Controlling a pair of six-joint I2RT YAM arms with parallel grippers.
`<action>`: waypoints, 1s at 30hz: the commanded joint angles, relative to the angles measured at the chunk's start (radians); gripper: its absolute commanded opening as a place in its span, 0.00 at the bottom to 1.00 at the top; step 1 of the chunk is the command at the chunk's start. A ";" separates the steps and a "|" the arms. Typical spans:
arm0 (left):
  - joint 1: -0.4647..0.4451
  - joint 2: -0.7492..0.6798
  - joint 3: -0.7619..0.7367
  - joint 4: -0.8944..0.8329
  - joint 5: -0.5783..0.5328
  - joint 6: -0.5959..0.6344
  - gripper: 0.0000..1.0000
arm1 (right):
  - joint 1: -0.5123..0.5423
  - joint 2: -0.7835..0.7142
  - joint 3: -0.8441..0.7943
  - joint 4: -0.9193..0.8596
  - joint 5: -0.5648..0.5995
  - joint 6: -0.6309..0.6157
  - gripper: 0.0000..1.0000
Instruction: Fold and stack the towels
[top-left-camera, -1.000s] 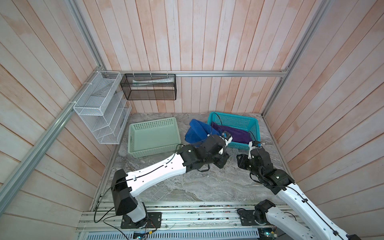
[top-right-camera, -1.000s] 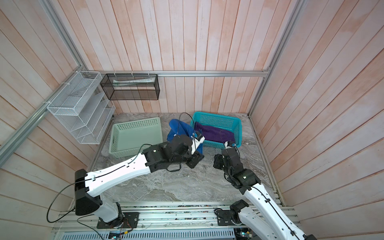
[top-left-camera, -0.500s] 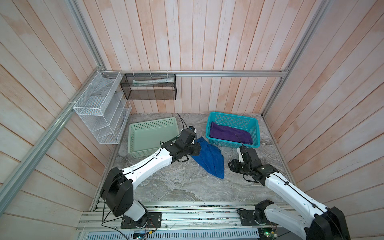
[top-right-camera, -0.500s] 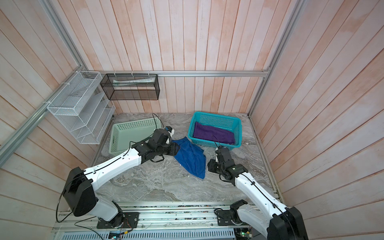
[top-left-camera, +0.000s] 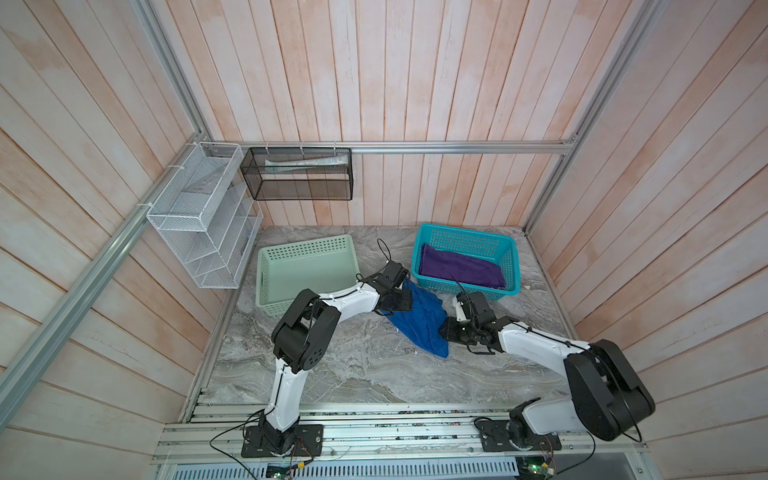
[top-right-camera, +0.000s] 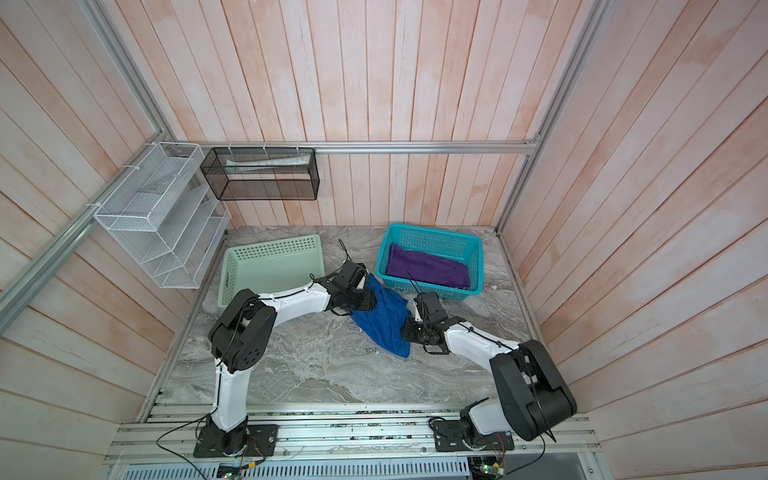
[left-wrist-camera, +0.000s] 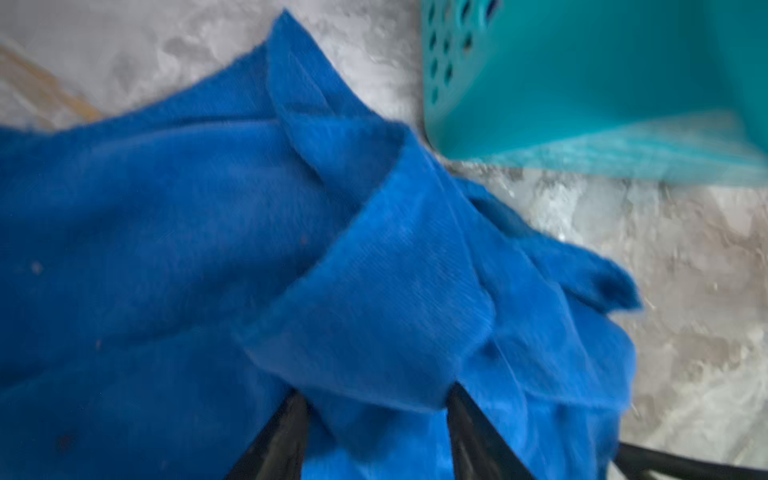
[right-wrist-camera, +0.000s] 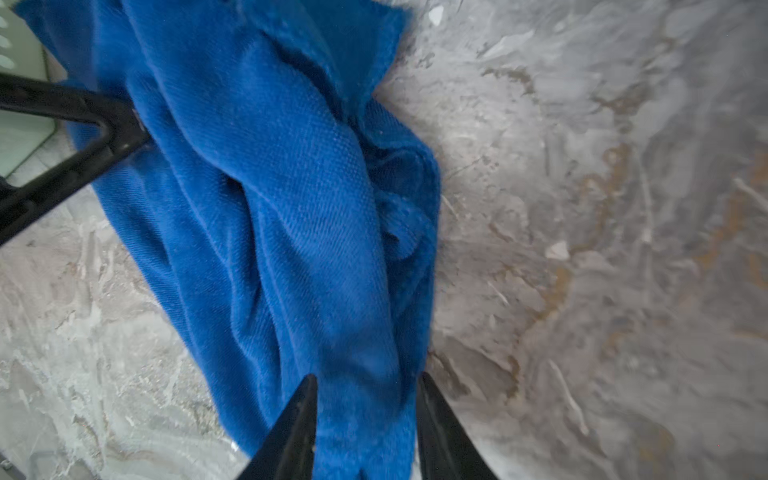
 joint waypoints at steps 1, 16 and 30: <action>0.018 0.024 0.030 0.077 0.056 -0.006 0.46 | 0.019 0.073 0.077 0.015 -0.009 -0.046 0.38; 0.044 -0.643 -0.386 0.036 -0.040 0.091 0.00 | -0.004 -0.126 0.146 -0.149 0.210 -0.146 0.00; 0.028 -1.108 -0.879 -0.194 -0.005 -0.263 0.46 | 0.325 -0.288 0.090 -0.157 0.149 -0.148 0.00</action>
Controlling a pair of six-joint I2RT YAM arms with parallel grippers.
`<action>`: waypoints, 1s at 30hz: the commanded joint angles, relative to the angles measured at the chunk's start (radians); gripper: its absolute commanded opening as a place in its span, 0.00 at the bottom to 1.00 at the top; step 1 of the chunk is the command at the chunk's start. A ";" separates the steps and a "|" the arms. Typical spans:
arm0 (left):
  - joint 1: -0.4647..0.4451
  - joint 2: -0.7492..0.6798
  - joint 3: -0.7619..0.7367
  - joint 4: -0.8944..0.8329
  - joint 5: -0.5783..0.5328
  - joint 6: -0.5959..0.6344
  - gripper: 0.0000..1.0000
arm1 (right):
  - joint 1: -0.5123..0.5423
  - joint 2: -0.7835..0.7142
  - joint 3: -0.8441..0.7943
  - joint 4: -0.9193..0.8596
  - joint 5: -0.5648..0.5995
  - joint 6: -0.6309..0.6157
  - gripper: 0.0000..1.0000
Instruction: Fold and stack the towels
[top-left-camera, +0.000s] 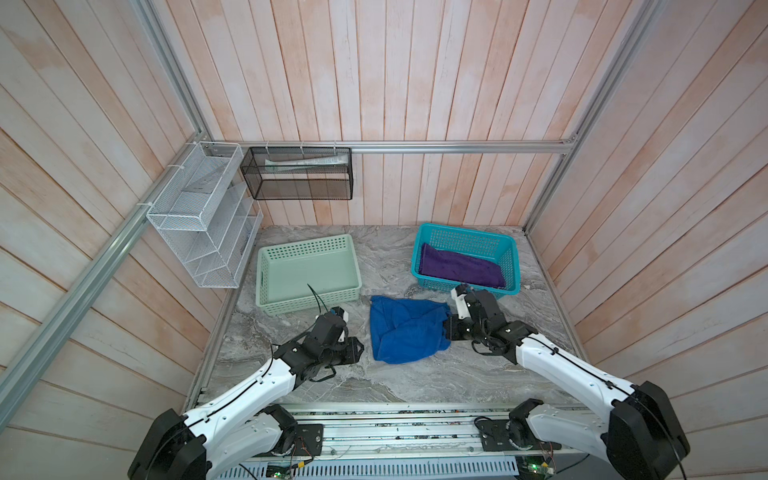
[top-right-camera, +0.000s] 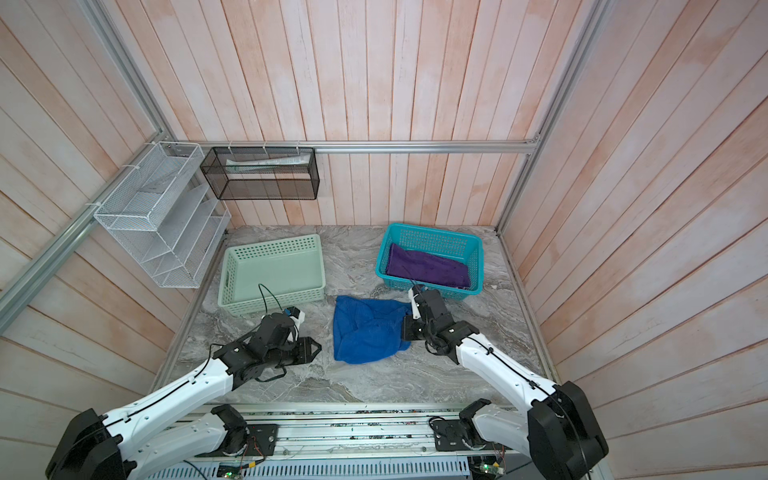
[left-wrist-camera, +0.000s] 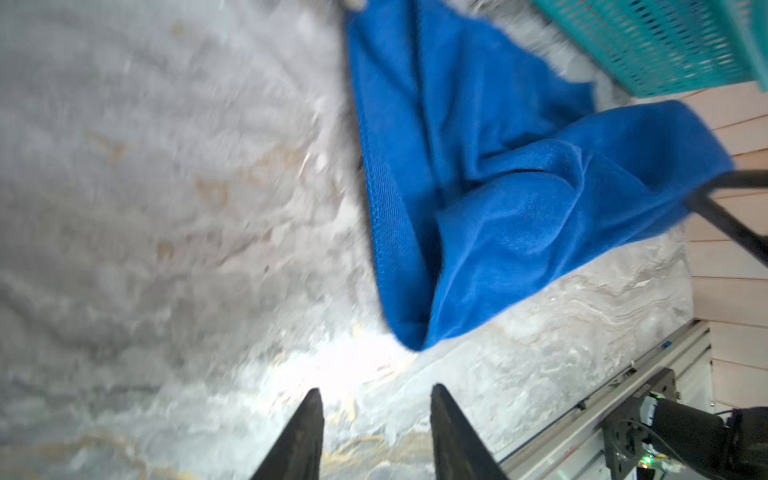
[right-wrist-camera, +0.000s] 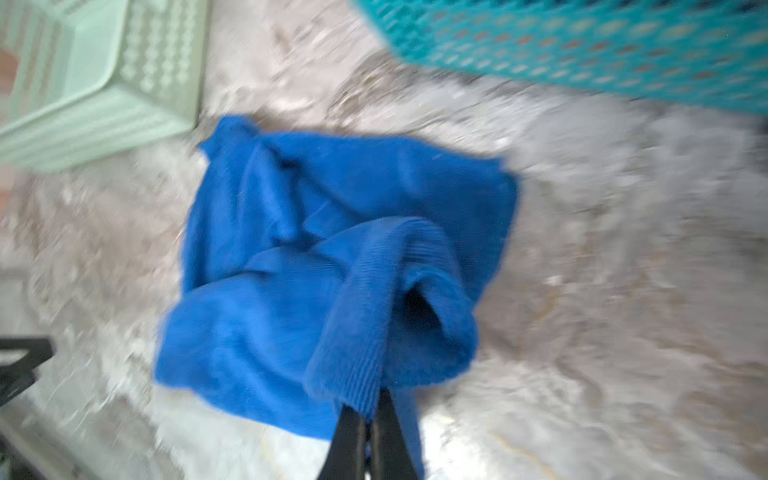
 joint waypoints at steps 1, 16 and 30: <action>0.013 -0.019 0.053 -0.048 -0.023 -0.075 0.46 | 0.187 0.063 0.132 -0.056 0.090 -0.039 0.00; 0.117 0.101 0.185 0.062 0.050 -0.032 0.48 | 0.373 0.277 0.360 -0.012 0.062 -0.007 0.45; -0.147 0.782 0.713 -0.078 -0.220 0.214 0.57 | -0.094 0.022 -0.027 -0.087 0.130 0.226 0.60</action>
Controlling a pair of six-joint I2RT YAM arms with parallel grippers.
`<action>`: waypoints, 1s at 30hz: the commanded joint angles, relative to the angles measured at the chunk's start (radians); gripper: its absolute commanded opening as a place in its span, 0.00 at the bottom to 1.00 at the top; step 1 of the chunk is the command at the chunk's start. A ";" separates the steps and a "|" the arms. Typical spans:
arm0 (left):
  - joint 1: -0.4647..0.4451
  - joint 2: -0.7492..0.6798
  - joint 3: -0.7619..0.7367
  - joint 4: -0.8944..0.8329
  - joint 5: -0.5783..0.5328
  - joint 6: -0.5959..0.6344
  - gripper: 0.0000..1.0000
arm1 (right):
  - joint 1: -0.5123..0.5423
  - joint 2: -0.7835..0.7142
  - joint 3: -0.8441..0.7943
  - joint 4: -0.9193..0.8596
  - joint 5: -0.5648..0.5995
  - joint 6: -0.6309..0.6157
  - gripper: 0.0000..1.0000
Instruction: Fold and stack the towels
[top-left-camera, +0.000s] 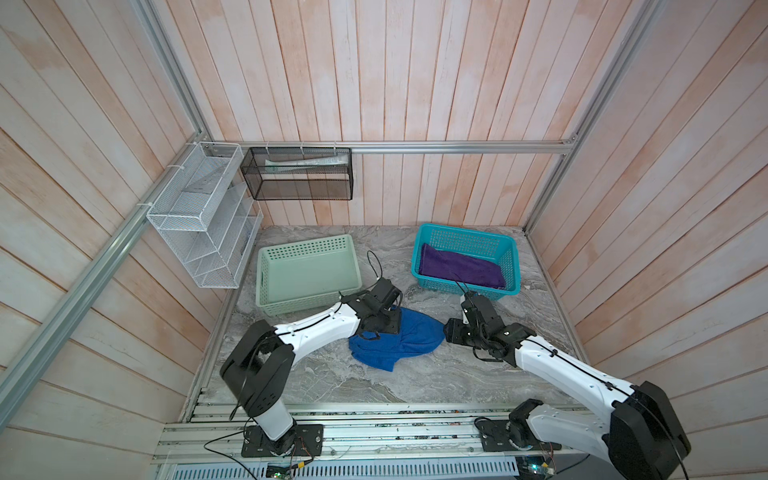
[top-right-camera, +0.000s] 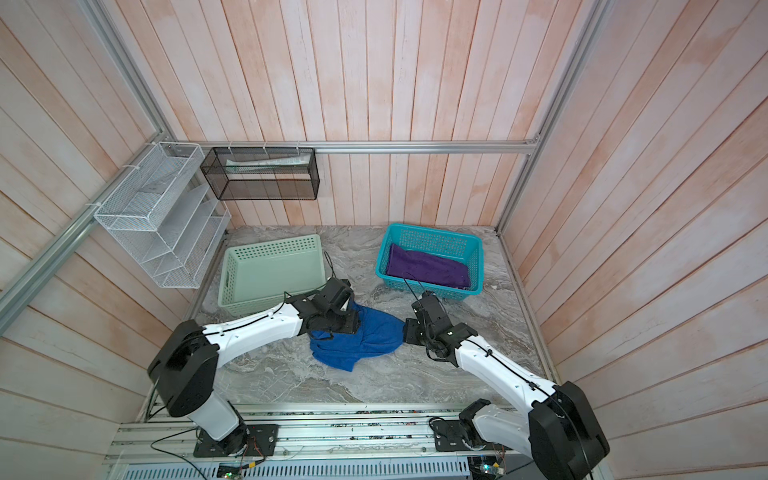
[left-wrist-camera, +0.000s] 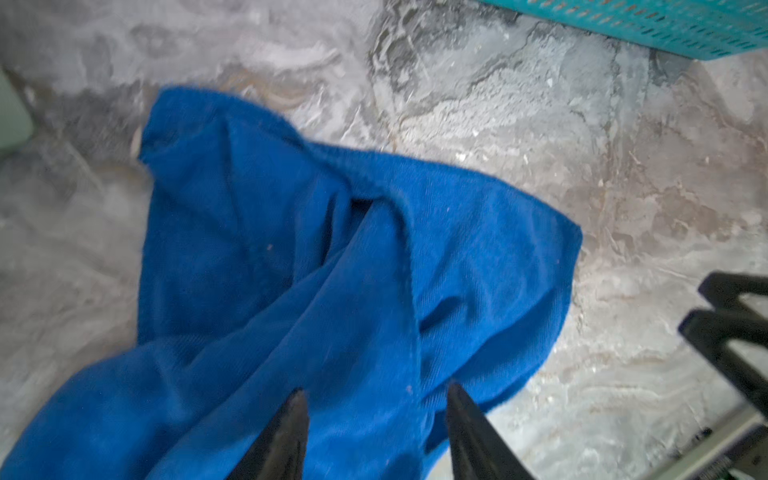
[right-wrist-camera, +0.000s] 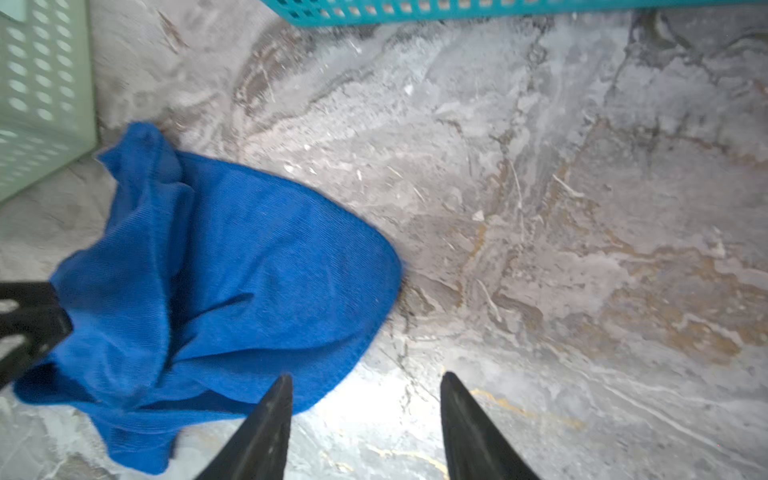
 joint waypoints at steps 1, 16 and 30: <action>-0.008 0.096 0.085 -0.039 -0.092 0.065 0.57 | -0.007 0.046 0.007 0.023 -0.020 0.035 0.60; 0.003 0.233 0.159 -0.076 -0.149 0.079 0.29 | 0.001 0.426 0.140 0.102 0.000 -0.049 0.49; 0.155 -0.307 -0.198 -0.100 -0.089 0.025 0.00 | 0.029 0.417 0.130 0.111 0.018 -0.085 0.00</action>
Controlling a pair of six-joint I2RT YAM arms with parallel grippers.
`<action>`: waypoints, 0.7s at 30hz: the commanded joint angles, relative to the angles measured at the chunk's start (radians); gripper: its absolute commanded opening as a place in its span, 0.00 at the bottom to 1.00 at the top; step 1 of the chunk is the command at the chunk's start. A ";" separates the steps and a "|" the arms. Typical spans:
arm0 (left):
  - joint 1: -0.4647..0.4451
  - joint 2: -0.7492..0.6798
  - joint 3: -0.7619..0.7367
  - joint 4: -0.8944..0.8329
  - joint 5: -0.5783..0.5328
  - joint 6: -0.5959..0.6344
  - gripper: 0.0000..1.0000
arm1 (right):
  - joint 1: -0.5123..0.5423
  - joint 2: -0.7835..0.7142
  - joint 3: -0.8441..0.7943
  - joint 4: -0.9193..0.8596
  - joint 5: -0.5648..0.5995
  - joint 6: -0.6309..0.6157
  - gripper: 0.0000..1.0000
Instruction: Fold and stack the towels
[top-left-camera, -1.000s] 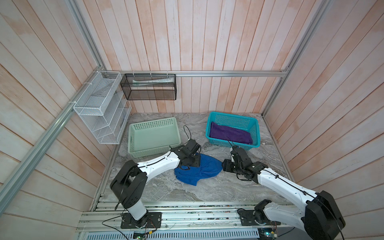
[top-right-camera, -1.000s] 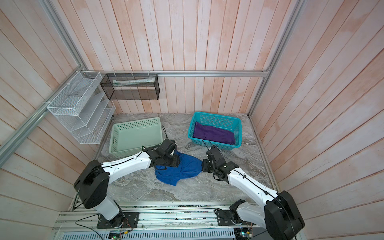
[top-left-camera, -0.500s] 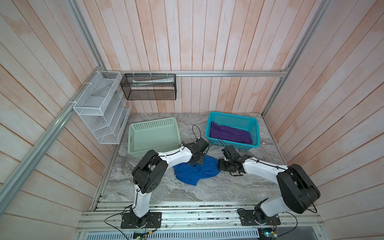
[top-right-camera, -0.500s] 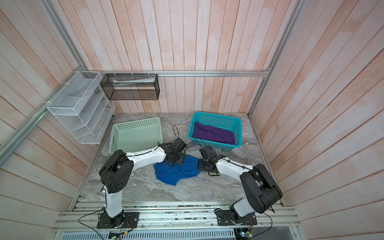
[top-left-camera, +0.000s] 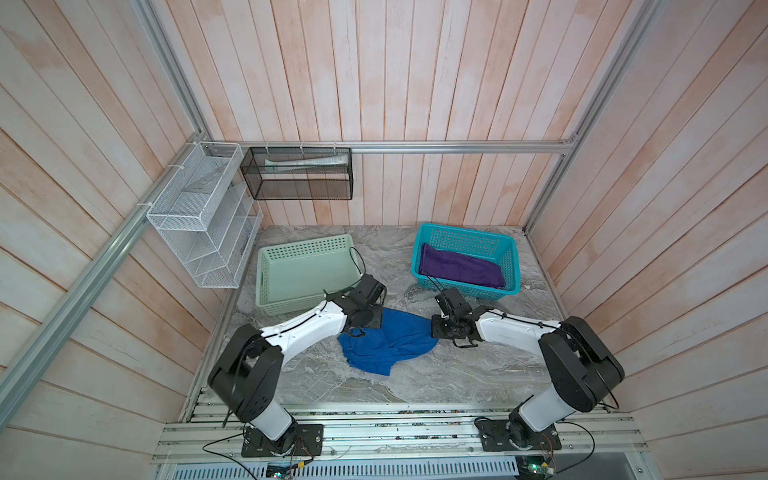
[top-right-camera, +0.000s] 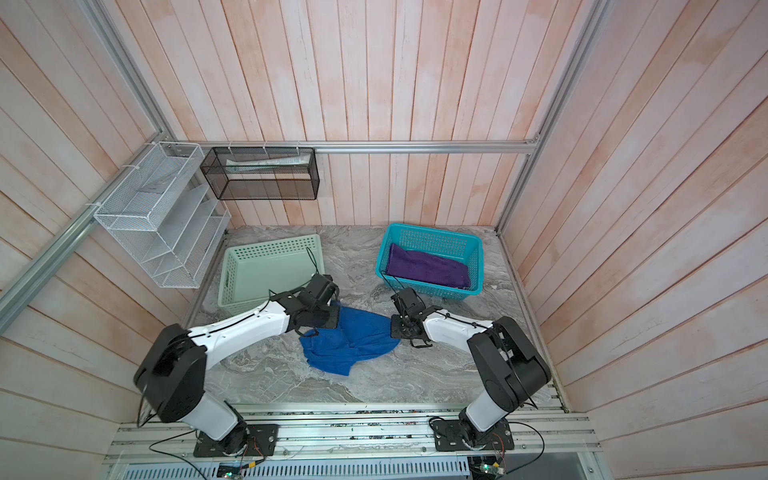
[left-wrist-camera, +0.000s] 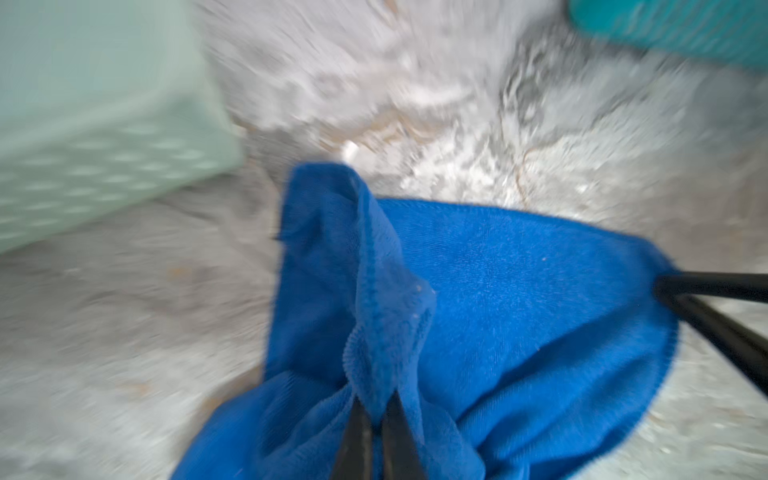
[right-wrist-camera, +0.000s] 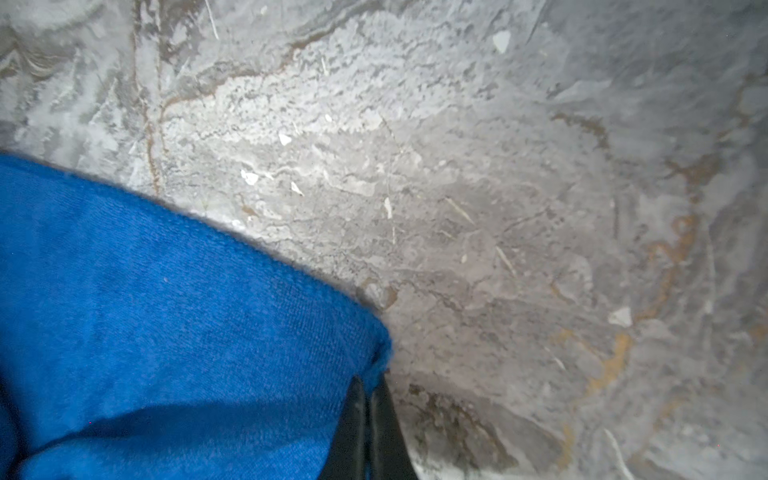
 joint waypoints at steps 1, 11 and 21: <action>0.025 -0.140 -0.071 -0.074 -0.014 -0.035 0.00 | 0.003 -0.024 -0.029 -0.023 0.028 -0.017 0.00; 0.047 -0.479 -0.187 -0.416 -0.264 -0.312 0.31 | -0.004 -0.112 -0.117 -0.022 0.052 -0.018 0.00; 0.013 -0.113 0.086 -0.108 -0.085 -0.003 0.57 | -0.007 -0.135 -0.137 -0.012 0.047 -0.028 0.00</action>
